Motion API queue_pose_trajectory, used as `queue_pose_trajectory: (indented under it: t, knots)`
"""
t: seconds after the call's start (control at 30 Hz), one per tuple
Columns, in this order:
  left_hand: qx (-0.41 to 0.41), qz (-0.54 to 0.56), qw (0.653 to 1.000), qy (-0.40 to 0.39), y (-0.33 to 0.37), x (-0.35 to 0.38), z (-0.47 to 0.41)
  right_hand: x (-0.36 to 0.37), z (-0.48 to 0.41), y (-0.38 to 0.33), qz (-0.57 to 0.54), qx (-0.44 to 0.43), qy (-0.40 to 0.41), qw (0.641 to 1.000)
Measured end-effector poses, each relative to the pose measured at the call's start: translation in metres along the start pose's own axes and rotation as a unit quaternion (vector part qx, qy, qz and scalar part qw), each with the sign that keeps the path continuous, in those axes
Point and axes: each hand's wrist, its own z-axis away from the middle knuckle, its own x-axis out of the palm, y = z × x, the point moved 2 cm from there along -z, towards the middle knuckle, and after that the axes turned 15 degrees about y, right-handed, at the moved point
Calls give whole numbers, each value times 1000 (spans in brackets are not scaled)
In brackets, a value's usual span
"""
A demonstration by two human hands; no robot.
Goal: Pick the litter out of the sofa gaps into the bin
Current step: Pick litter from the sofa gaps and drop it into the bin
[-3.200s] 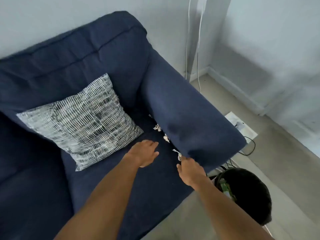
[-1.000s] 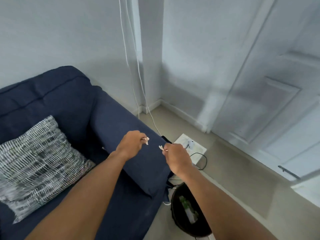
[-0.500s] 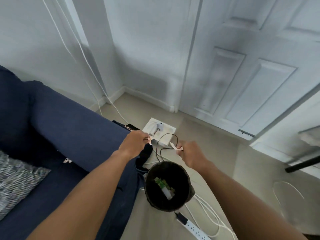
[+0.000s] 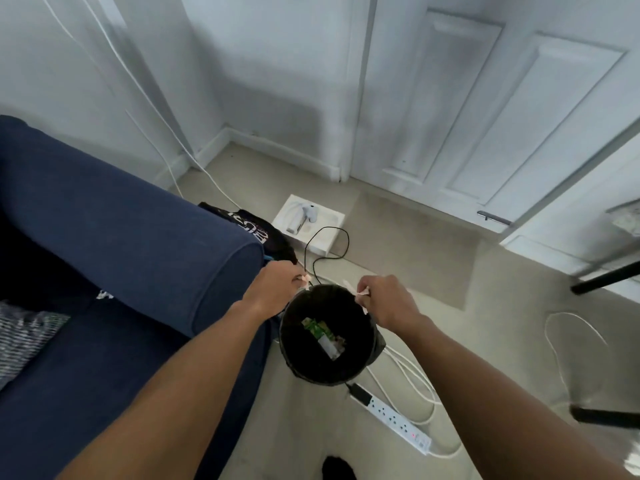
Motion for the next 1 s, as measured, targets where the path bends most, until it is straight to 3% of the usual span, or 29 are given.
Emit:
queue_pose_trajectory:
  t: [0.6,0.87,1.0]
  knots:
    - [-32,-4,999,-18,-12,15,-11,12,-23,7,9,4,-6,1000]
    - [-41,25,995,-82,-16,28,-7,15,-29,10,13,7,1,1000]
    - [-48,25,996,-77,-20,27,-6,16,-30,9,17,3,1,1000]
